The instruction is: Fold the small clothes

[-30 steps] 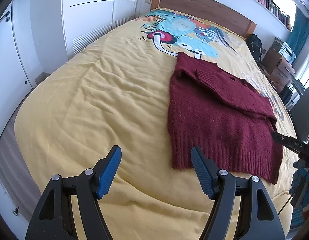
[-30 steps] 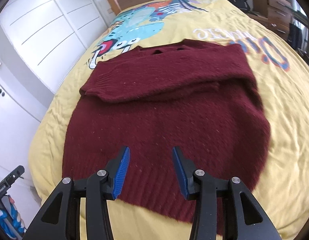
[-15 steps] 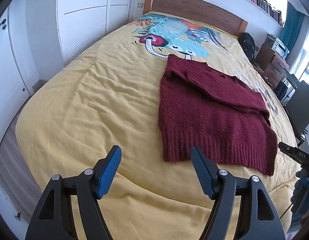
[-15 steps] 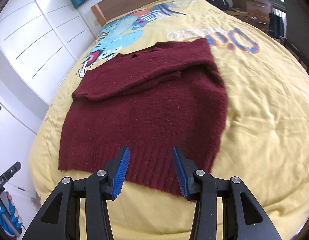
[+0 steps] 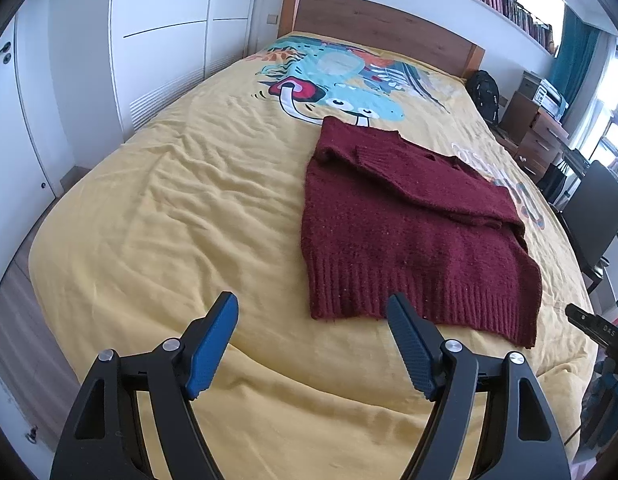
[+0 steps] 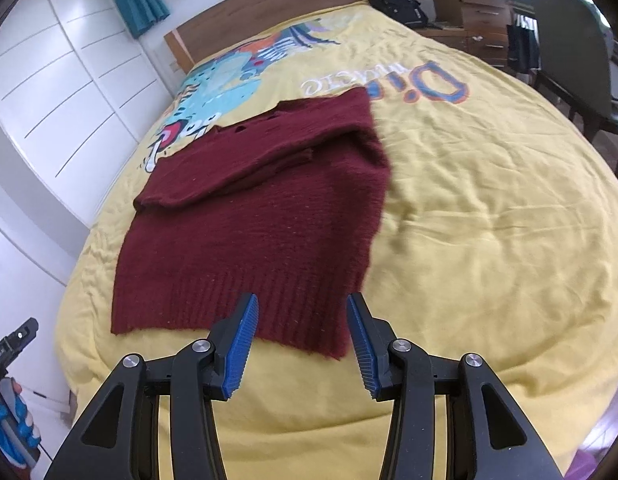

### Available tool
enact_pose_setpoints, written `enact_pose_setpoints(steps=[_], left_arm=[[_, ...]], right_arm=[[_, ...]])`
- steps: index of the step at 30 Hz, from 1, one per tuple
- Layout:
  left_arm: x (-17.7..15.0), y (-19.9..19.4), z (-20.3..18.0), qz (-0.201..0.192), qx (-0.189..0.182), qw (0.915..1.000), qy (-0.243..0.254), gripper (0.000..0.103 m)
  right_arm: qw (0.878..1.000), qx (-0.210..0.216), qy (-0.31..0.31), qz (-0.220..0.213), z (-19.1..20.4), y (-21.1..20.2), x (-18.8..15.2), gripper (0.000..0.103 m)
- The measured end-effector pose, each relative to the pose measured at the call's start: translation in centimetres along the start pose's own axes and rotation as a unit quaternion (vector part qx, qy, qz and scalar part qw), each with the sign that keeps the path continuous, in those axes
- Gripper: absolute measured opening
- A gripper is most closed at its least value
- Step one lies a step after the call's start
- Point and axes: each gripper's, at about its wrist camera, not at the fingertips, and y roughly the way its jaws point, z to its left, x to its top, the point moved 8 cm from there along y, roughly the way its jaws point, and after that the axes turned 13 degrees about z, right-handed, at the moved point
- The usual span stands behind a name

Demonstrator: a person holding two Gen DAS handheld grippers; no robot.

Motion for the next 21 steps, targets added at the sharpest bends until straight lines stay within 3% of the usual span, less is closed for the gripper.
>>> enact_pose_setpoints(steps=[11,21], left_arm=[[0.2,0.8,2.6,0.004,0.018,0.9991,-0.038,0.075],[0.5,5.5,2.9,0.055,0.034,0.9966,-0.050,0.076]], right_arm=[[0.999,-0.019,0.043,0.004,-4.7,-0.3,-0.8,0.057],[0.998,-0.006,0.051,0.043,-5.2,3.8,-0.3,0.062]])
